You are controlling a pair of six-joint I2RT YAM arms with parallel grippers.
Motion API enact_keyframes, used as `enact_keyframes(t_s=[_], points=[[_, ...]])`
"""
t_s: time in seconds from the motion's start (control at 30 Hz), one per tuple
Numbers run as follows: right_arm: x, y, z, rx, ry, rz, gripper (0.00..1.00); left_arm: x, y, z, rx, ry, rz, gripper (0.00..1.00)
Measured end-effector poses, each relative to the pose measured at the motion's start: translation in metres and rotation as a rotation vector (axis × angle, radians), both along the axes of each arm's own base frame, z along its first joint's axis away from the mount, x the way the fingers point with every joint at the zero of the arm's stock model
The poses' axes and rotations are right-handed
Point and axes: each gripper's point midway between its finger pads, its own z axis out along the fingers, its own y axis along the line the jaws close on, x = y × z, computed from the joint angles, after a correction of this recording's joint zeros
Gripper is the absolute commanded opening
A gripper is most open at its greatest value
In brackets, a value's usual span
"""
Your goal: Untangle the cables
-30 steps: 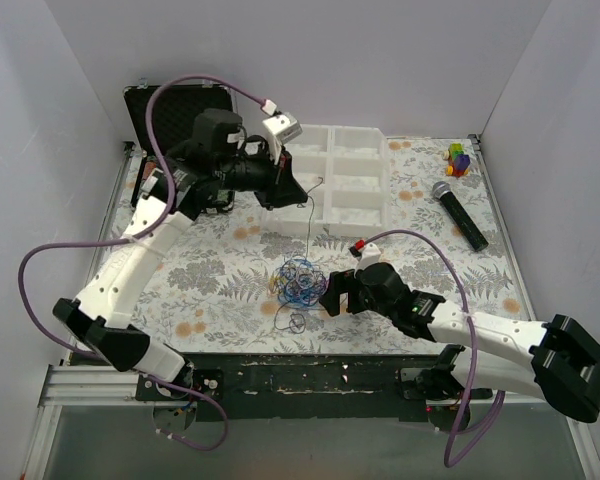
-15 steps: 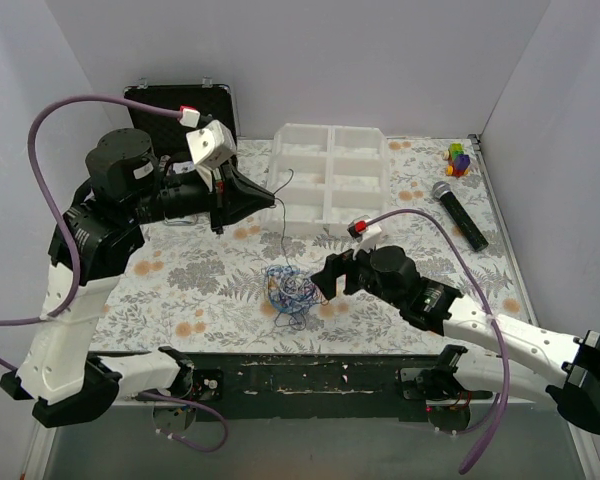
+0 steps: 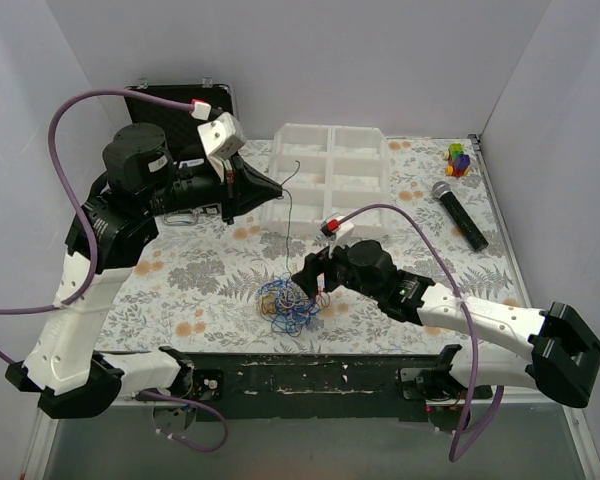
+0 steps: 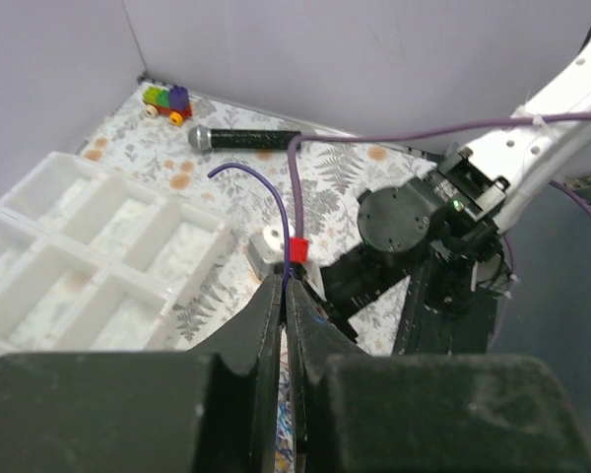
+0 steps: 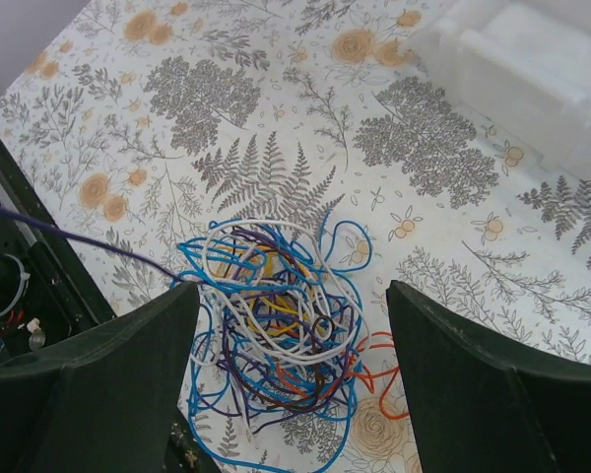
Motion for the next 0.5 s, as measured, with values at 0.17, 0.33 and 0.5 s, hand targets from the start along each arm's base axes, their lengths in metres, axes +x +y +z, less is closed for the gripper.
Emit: enact_keyframes(t_s=[0.17,0.33,0.5], points=[[-0.005,0.002,-0.020,-0.006,0.036,0.006,0.85,0.004,0.003,0.027,-0.050,-0.090,0.031,0.00],[-0.001,0.017,-0.038,-0.003,0.074,-0.001,0.85,-0.003,0.005,0.051,-0.101,-0.157,0.017,0.00],[-0.008,0.030,-0.072,-0.061,0.139,0.008,0.85,-0.001,0.006,0.060,-0.125,-0.185,0.031,0.00]])
